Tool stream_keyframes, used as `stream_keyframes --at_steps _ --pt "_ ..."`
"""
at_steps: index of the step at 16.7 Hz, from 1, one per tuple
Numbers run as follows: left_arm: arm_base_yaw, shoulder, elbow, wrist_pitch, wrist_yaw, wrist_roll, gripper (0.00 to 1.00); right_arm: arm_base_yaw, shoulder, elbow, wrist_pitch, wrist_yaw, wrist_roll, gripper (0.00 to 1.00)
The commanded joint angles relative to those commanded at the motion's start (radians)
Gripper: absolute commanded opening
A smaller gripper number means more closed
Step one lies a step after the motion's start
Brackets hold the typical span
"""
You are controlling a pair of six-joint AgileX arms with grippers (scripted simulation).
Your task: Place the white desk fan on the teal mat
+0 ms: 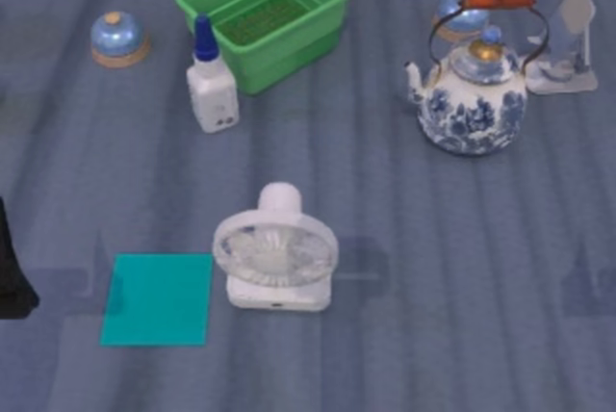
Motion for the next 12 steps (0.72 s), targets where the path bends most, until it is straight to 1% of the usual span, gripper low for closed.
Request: stream_keyframes --at_steps 3,5,8,12 --pt "-0.005 0.010 0.010 -0.010 0.000 0.007 1.00 0.000 0.000 0.000 0.000 0.000 0.000 1.00" --pt "-0.030 0.062 0.060 -0.060 0.000 0.042 1.00 0.000 0.000 0.000 0.000 0.000 0.000 1.00" --pt "-0.098 0.219 0.209 -0.203 -0.001 0.134 1.00 0.000 0.000 0.000 0.000 0.000 0.000 1.00" --pt "-0.224 0.561 0.527 -0.461 -0.001 0.300 1.00 0.000 0.000 0.000 0.000 0.000 0.000 1.00"
